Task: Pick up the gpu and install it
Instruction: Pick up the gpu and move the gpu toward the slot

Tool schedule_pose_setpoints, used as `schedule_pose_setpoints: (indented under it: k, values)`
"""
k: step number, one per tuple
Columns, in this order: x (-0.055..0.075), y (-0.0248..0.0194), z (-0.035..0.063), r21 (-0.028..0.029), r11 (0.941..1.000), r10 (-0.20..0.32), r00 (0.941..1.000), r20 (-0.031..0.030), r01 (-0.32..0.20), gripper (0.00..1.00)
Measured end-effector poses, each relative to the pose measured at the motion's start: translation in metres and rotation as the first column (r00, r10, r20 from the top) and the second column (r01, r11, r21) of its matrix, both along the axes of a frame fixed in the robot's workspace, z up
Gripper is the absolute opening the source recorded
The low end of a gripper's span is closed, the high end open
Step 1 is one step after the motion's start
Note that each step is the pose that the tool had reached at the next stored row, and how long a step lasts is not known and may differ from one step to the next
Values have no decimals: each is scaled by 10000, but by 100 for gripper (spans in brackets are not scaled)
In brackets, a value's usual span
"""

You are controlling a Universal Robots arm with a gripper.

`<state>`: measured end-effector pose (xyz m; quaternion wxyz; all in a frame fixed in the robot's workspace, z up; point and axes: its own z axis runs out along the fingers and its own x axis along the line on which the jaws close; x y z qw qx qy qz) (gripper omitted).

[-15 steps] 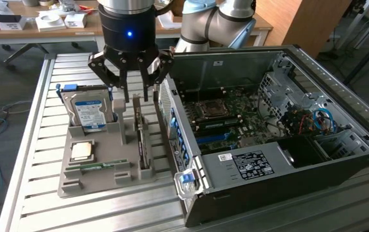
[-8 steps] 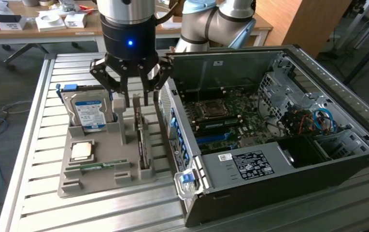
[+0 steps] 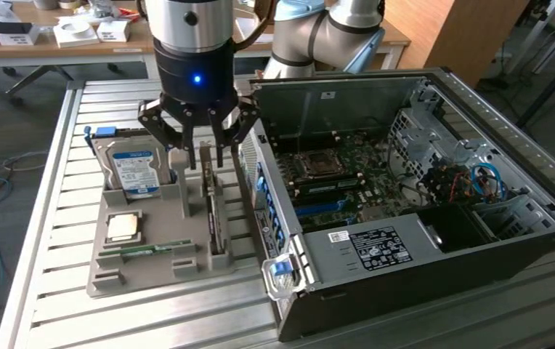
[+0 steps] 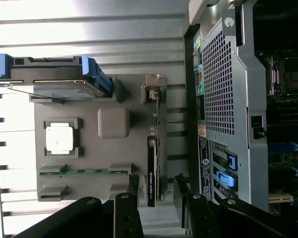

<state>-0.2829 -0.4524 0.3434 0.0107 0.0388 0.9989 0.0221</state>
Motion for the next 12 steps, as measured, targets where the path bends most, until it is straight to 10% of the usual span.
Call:
schedule_pose_setpoints:
  k: [12]
  values:
    - [0, -2, -219, 0, 10000, 1, 10000, 0, -1, 42]
